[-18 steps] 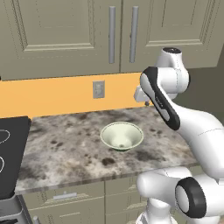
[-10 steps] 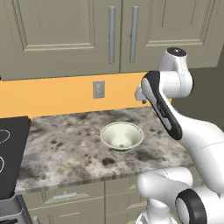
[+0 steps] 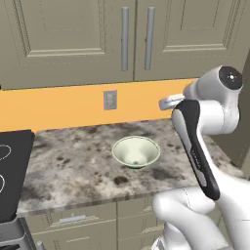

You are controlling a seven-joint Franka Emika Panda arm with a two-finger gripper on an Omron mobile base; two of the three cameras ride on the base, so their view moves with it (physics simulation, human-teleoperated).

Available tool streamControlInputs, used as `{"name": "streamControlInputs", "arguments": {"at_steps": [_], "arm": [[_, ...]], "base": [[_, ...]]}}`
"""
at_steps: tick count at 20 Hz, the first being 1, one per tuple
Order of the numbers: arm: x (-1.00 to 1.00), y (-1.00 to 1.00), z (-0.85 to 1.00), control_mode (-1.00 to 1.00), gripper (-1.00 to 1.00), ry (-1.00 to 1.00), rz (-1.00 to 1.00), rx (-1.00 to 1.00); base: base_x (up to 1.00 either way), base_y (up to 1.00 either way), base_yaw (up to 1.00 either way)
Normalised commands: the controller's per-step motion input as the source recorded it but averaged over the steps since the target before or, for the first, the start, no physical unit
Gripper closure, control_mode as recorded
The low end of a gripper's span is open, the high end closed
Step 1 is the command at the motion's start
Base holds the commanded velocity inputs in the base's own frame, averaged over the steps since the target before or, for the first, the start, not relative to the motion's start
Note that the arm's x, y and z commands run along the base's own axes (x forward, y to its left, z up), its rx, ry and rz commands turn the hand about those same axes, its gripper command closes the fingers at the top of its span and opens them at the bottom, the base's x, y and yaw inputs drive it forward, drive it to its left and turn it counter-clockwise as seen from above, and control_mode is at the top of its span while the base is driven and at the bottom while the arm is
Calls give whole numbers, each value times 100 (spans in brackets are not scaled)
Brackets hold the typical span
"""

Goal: Open the cabinet. Pick the pear and peach from the cabinet and place them into the bowl. Then close the cabinet.

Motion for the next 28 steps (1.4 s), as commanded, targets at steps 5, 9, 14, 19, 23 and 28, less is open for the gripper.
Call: {"name": "streamControlInputs", "arguments": {"at_steps": [5, 9, 14, 19, 23, 28], "arm": [[-37, 3, 50, -100, -100, -40, 2, 0], [-27, 1, 31, -100, -100, -28, 1, 0], [-23, 0, 30, -100, -100, -26, 0, 1], [-19, 0, 36, -100, -100, -22, 0, 2], [-15, 0, 22, -100, -100, -16, 1, 0], [-1, 20, 7, -100, -100, -13, 0, 1]], "base": [[0, 0, 0], [0, 0, 0], [0, 0, 0], [0, 0, 0], [0, 0, 0], [0, 0, 0]]}}
